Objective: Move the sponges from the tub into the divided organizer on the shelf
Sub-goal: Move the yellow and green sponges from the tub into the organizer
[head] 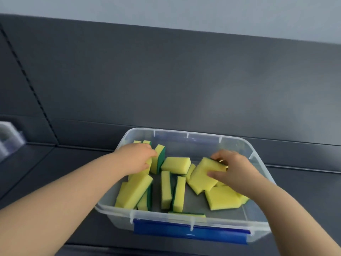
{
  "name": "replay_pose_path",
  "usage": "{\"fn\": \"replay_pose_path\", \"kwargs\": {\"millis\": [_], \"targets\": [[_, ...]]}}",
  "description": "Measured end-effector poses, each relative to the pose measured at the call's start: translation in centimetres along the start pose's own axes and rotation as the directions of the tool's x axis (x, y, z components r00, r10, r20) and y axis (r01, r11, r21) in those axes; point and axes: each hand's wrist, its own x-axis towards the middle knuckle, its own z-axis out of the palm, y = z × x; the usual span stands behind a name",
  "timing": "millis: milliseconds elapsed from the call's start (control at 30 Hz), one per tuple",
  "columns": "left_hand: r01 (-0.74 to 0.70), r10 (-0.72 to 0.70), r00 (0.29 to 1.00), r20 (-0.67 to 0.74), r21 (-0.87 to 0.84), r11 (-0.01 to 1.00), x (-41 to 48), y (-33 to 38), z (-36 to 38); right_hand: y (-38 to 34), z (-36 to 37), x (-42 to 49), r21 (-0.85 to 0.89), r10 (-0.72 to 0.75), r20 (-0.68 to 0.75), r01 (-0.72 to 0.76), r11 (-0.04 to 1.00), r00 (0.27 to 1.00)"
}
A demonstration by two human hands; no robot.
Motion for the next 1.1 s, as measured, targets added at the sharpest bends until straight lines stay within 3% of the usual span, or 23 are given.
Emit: {"fn": "replay_pose_path", "kwargs": {"millis": [100,200,333,500,600,867,1100], "targets": [[0.0,-0.001,0.999,0.043,0.023,1.0,0.5,0.5,-0.1,0.2,-0.1,-1.7,0.152,0.038,-0.113,-0.02,0.988,0.993],[-0.014,0.014,1.0,-0.002,0.001,1.0,0.6,1.2,-1.0,0.4,0.4,-2.9,0.221,0.058,-0.18,-0.017,0.975,0.982],[-0.061,0.038,0.976,-0.213,-0.105,0.993,-0.9,3.1,-3.5,0.6,0.9,-3.4,0.275,0.092,-0.267,-0.016,0.961,0.959],[-0.186,0.052,0.885,-0.464,-0.248,0.951,-4.0,5.3,-4.6,-0.1,1.8,-3.8,0.44,0.109,-0.386,0.079,0.895,0.916],[-0.207,-0.002,0.859,-0.512,-0.351,0.913,-5.1,6.4,-4.4,-1.0,2.9,-4.0,0.518,0.107,-0.416,0.138,0.844,0.903],[-0.123,-0.172,0.791,-0.588,-0.428,0.896,-9.7,4.2,-2.8,-5.5,4.9,-4.8,0.565,0.047,-0.42,0.22,0.795,0.907],[-0.06,-0.31,0.628,-0.714,-0.441,0.896,-20.5,-4.2,-1.4,-15.9,8.6,-7.2,0.626,-0.007,-0.461,0.33,0.706,0.888]]}}
